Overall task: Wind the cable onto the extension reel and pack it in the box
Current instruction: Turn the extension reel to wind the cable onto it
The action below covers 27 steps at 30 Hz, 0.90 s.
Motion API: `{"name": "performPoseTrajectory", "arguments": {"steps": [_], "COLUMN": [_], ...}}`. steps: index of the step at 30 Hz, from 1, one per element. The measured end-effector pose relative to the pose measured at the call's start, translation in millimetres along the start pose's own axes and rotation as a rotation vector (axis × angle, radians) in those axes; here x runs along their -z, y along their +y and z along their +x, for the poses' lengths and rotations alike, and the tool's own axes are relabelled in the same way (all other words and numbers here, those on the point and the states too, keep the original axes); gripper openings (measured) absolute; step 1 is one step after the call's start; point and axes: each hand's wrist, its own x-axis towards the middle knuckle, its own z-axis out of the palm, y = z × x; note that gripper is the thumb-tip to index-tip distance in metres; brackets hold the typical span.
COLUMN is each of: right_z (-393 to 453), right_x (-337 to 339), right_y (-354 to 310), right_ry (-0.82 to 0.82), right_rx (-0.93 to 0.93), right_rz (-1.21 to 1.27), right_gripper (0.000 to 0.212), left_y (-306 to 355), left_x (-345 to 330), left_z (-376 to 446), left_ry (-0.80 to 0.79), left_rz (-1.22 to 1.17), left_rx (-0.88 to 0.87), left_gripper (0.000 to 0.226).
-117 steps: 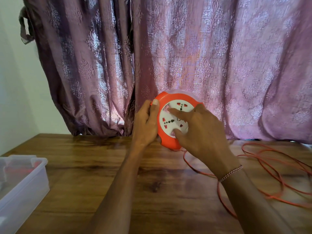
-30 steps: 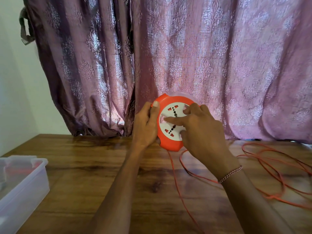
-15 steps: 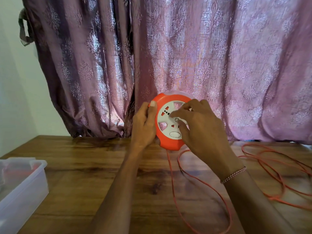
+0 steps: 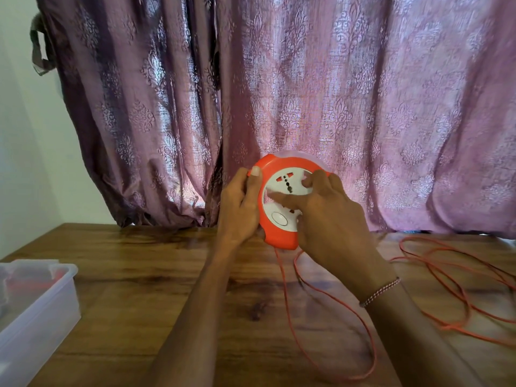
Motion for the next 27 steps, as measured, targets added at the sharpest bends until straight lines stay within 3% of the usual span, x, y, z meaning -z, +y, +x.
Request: {"name": "performPoseTrajectory", "arguments": {"steps": [2, 8, 16, 21, 27], "right_z": [0, 1, 6, 4, 2], "right_x": [-3, -3, 8, 8, 6], "right_y": [2, 0, 11, 9, 7], "right_ry": [0.014, 0.098, 0.074, -0.151, -0.119], "right_rx": [-0.056, -0.211, 0.019, 0.120, 0.085], "right_rz": [-0.058, -0.112, 0.043, -0.069, -0.145], "right_gripper": [0.056, 0.064, 0.032, 0.054, 0.059], "left_y": [-1, -1, -3, -3, -6], "left_x": [-1, -1, -1, -1, -2], "left_z": [0, 1, 0, 0, 0], "left_ry": [-0.001, -0.009, -0.011, -0.023, -0.031], "left_rz": [-0.002, -0.003, -0.012, -0.010, 0.028], "left_rx": [-0.004, -0.019, -0.011, -0.026, -0.032], "left_gripper": [0.038, 0.038, 0.044, 0.037, 0.039]}}
